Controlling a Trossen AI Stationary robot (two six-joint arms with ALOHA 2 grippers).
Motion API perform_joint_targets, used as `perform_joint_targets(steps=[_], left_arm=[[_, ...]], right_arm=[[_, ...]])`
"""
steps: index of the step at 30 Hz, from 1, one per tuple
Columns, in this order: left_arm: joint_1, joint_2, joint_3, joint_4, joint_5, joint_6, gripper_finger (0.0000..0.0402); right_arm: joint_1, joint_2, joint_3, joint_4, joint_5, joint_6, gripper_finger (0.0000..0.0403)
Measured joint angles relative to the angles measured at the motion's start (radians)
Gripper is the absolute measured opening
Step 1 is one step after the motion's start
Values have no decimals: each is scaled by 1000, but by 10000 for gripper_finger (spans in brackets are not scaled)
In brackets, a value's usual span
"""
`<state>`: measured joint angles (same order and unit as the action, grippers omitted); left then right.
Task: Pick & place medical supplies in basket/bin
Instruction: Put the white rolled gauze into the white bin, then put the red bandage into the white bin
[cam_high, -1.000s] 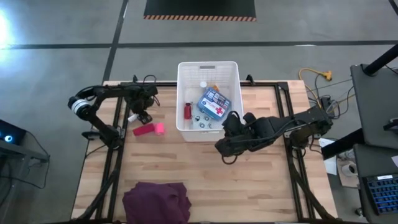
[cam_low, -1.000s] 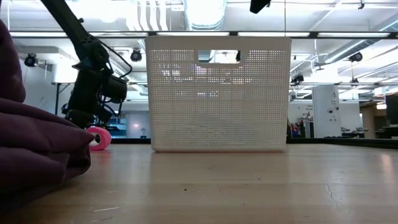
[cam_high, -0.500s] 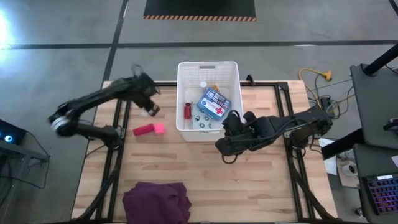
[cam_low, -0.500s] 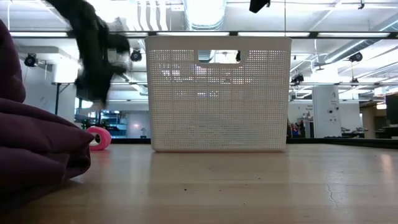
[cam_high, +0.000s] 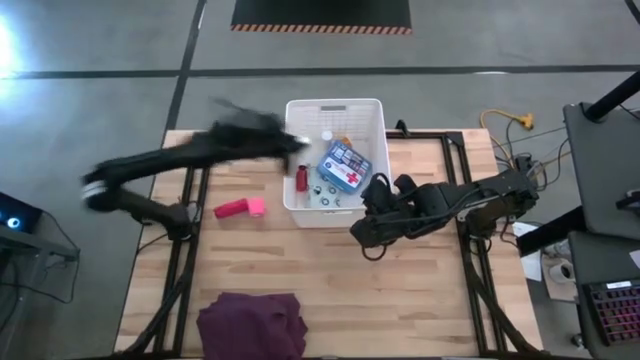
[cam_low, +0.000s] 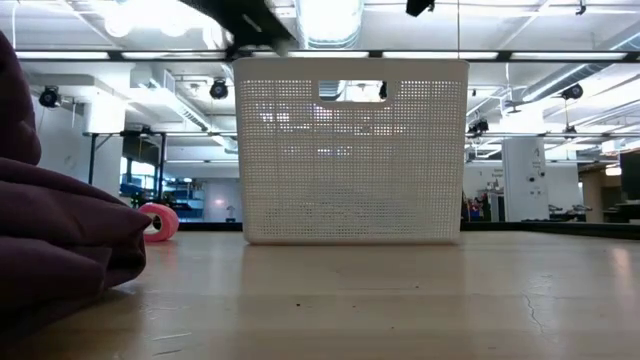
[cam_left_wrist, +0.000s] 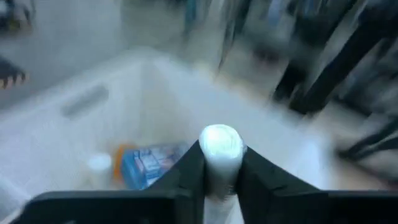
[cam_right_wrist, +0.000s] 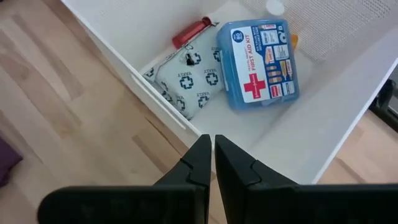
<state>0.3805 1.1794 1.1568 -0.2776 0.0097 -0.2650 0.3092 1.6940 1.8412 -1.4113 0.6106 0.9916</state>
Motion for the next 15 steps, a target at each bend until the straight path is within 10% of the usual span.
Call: perform_joint_targets(steps=[7, 12, 15], left_arm=[[-5, 298, 233, -114, -47, 77, 176], [-37, 334, 461, -555, -115, 249, 224], [-47, 293, 510, -551, -176, 265, 228]], right_arm=[[19, -44, -3, -35, 15, 46, 13], [40, -61, -12, -67, 28, 67, 13], [40, -62, -16, -80, 29, 53, 13]])
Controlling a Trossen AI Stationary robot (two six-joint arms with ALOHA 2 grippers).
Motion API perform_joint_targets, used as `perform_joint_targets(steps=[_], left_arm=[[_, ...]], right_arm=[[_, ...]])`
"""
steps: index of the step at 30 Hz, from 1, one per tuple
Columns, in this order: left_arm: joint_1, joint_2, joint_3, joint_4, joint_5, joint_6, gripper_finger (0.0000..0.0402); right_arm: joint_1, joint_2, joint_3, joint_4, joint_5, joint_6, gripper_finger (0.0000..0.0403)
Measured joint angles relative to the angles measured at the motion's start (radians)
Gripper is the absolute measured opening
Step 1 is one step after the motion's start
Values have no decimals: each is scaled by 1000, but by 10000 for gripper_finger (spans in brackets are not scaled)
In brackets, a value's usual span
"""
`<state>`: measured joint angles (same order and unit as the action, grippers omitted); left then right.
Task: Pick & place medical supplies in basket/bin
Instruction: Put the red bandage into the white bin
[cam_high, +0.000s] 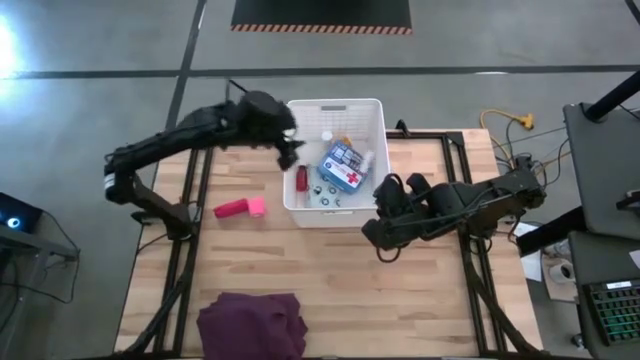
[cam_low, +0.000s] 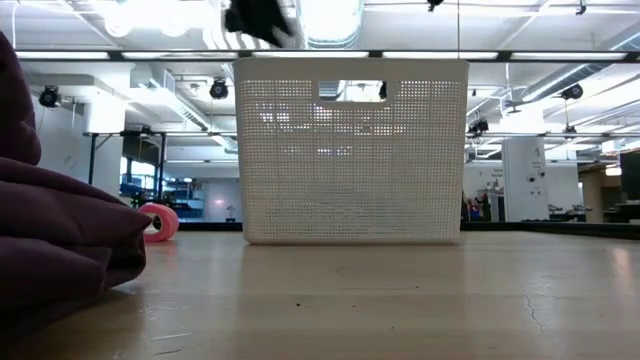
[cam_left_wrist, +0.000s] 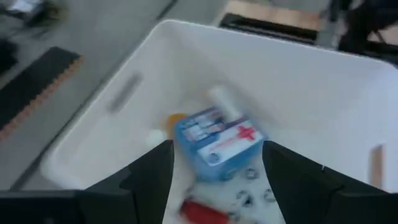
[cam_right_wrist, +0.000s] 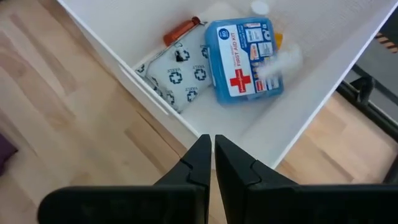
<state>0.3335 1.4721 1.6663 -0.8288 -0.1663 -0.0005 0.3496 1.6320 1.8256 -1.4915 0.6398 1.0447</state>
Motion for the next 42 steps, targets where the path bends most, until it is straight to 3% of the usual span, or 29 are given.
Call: perform_joint_targets(steps=[1, 4, 7, 11, 14, 20, 28, 42], left_arm=[[3, -3, 3, -36, -1, 0, 228], [-1, -32, 7, -347, -13, 17, 229], [-26, -115, -105, -586, -23, -54, 230], [-30, -352, -365, -589, -31, -233, 230], [-34, -490, -553, -523, 45, -411, 230], [-32, -612, -807, -357, 118, -508, 230], [-32, -425, -970, -305, 106, -449, 230], [41, -129, -989, -94, 44, -262, 231]], right_arm=[[-1, 1, 0, -1, 1, -4, 13], [-1, 0, -1, 0, 11, -13, 13], [3, 0, -1, 0, 15, -8, 13], [7, 4, -4, 6, 19, -6, 13], [7, 4, -12, 12, 21, -19, 13], [6, 5, -23, 14, 18, -23, 13], [6, 5, -27, 15, -10, -8, 13], [8, 5, -27, 16, -32, 11, 13]])
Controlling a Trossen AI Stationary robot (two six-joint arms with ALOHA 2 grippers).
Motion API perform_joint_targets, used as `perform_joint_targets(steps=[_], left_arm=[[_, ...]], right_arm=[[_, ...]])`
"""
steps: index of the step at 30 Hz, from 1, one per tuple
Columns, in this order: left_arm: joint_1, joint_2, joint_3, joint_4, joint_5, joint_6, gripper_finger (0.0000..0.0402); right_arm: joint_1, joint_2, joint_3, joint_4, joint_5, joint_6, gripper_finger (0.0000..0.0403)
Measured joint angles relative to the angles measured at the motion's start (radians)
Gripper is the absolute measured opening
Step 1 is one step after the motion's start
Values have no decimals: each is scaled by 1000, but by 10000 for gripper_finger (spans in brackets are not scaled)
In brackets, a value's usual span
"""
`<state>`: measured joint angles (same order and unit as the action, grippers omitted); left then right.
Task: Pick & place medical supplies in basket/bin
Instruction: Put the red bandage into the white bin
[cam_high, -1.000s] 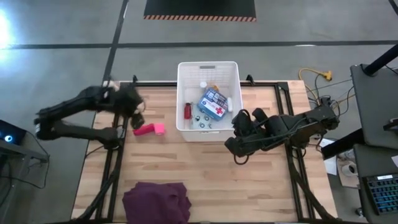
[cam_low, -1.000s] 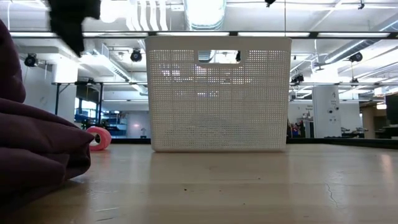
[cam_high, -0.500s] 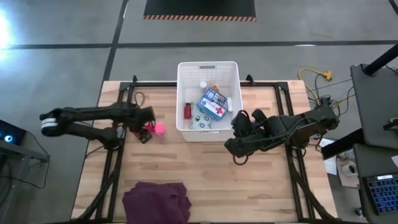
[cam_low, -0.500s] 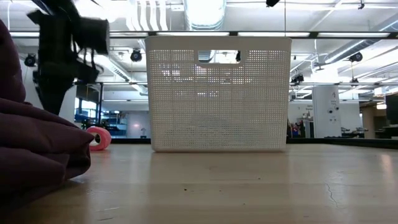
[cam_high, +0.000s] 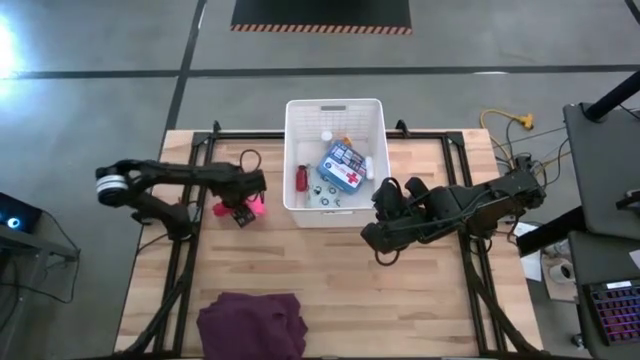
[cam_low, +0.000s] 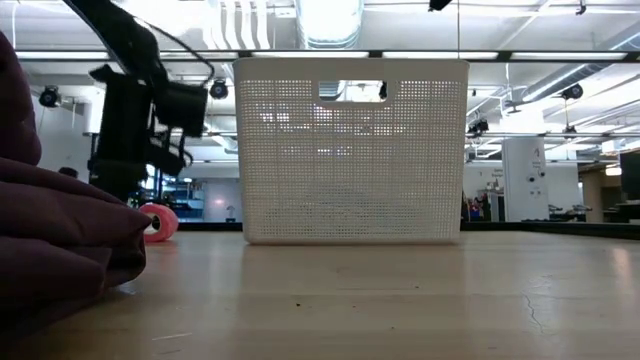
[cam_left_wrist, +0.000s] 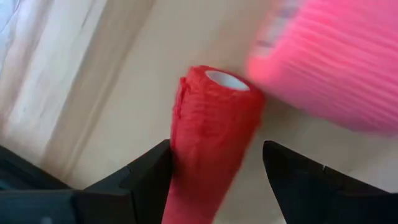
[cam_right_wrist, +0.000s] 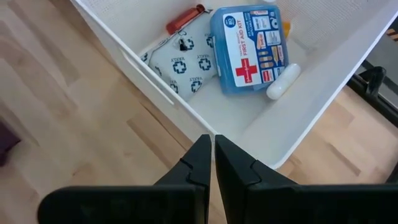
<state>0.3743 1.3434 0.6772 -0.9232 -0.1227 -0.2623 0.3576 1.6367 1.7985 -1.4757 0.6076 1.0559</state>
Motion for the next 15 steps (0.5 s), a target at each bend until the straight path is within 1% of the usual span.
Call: perform_joint_targets(steps=[3, 5, 8, 11, 14, 15], left_arm=[[25, 74, -4, 4, 1, 2, 231], [35, 113, 3, -1, 20, 13, 229], [41, 150, 9, 8, 45, 39, 207], [40, 149, 22, 8, 62, 44, 159], [39, 107, 42, 3, 66, 41, 96], [39, 83, 58, 9, 84, 30, 75]], right_arm=[[0, 0, 0, 0, -6, 0, 13], [2, 0, 0, -1, -7, 2, 13], [2, 0, 0, -2, -7, 8, 13], [2, 0, 0, -9, -7, 11, 13], [2, 1, 0, -10, -6, 10, 13], [2, 1, 0, -10, -6, 8, 13]])
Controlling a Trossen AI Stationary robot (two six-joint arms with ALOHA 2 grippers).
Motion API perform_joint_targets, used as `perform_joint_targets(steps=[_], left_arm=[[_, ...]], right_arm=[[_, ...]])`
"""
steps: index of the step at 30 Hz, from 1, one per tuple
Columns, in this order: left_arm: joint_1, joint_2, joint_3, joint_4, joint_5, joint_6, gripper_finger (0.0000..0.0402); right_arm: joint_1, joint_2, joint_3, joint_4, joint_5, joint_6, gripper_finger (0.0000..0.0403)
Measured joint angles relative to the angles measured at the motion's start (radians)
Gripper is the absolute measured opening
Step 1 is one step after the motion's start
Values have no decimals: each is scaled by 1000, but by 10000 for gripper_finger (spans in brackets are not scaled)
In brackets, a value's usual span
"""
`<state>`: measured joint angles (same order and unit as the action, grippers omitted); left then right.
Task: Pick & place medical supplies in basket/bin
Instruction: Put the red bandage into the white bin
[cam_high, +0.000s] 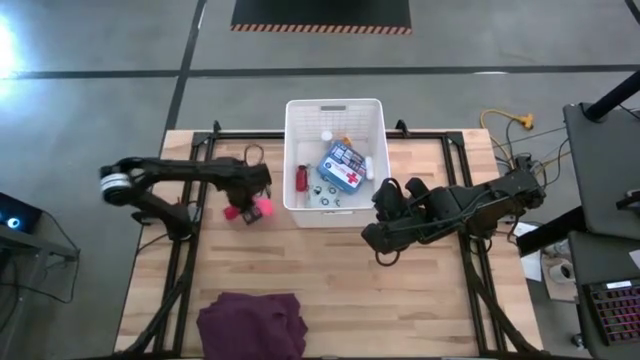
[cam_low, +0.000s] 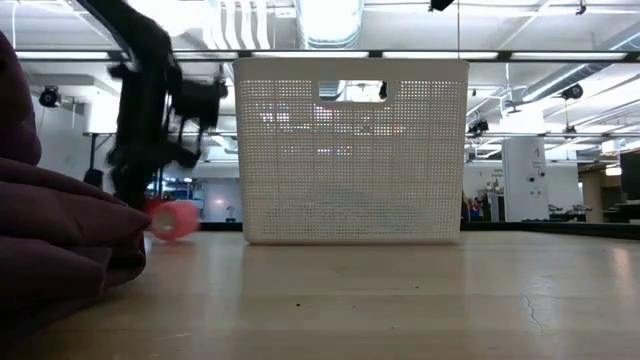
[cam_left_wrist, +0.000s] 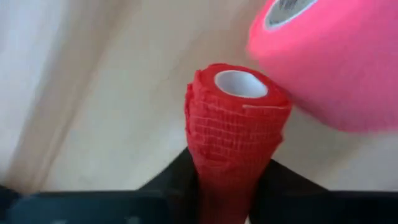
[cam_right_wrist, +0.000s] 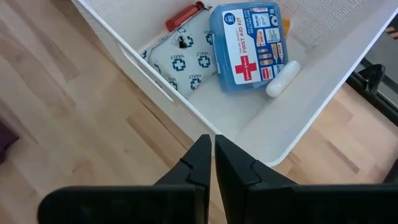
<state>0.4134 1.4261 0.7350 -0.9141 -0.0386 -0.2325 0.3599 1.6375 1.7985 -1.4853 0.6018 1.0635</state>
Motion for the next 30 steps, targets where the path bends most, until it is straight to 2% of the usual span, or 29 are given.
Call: perform_joint_targets(steps=[2, 5, 9, 10, 12, 14, 16, 18, 21, 24, 26, 30], left_arm=[[-2, -76, 51, -3, 4, -30, 48], [-8, -209, 135, -49, -12, -108, 48], [-44, -397, 310, -54, -83, -216, 48], [-56, -433, 344, 0, -86, -216, 48], [-85, -486, 400, 221, -89, -187, 48], [-105, -486, 430, 423, -81, -143, 49], [-107, -430, 453, 547, -83, -104, 50], [-105, -327, 487, 600, -84, -79, 50], [-104, -122, 549, 597, -81, 2, 56], [-116, 75, 638, 582, -58, 23, 84], [-122, 189, 708, 436, -56, 37, 117], [-124, 288, 989, 147, -68, 94, 186]], right_arm=[[0, 0, 0, 0, 0, -10, 13], [0, 0, 0, -1, 4, -17, 13], [0, 0, 0, -2, 8, -20, 13], [0, 0, 0, -2, 9, -20, 13], [0, 0, 0, -2, 26, -21, 13], [0, -4, 0, -2, 32, -23, 13], [-4, -9, 0, -2, 38, -21, 13], [-5, -17, 0, -3, 49, -19, 13], [-5, -33, 0, -4, 56, -16, 13], [-5, -44, 0, -6, 56, -9, 13], [-4, -47, 0, -14, 56, 11, 13], [4, -50, -7, -42, 55, 47, 13]])
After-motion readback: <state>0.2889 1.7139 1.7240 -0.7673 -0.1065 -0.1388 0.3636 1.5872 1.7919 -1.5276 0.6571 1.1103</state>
